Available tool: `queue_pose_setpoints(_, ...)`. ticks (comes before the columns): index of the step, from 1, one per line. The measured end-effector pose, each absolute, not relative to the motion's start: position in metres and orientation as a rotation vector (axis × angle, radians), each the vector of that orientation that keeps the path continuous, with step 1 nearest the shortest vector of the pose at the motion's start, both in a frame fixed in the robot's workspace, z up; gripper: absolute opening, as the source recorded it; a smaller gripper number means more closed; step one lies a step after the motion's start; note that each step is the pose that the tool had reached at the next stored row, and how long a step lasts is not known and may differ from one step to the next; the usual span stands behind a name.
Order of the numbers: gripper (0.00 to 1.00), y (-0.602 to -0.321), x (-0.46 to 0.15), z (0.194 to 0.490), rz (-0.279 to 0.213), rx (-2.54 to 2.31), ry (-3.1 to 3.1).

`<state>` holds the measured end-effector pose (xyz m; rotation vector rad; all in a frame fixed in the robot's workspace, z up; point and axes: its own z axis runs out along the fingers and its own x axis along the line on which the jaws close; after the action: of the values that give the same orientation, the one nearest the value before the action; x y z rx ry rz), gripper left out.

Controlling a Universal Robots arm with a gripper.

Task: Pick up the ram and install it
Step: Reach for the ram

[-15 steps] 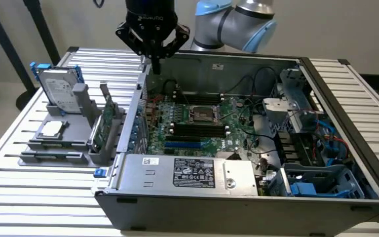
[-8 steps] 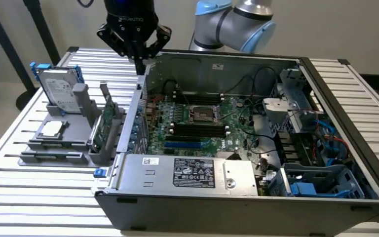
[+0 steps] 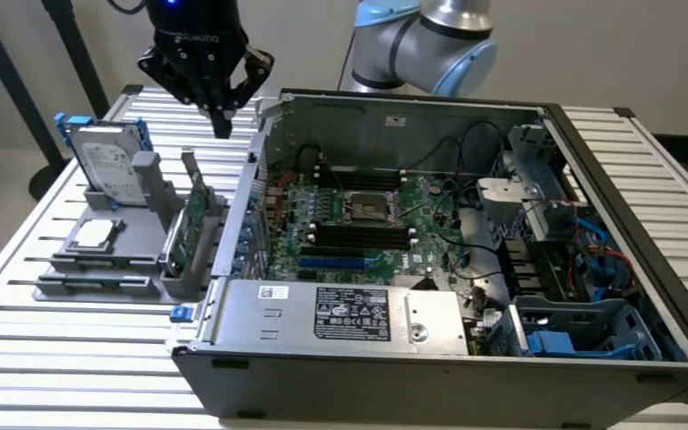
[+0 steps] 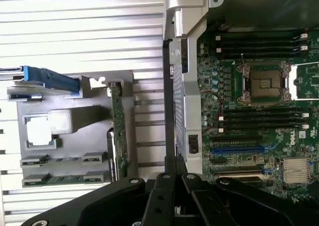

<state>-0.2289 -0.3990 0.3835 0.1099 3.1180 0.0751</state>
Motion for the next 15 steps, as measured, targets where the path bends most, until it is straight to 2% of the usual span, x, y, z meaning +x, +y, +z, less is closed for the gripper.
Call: queue_pose_setpoints(15, 0.11, -0.399, -0.297, 0.376, 0.075, 0.11, 3.118)
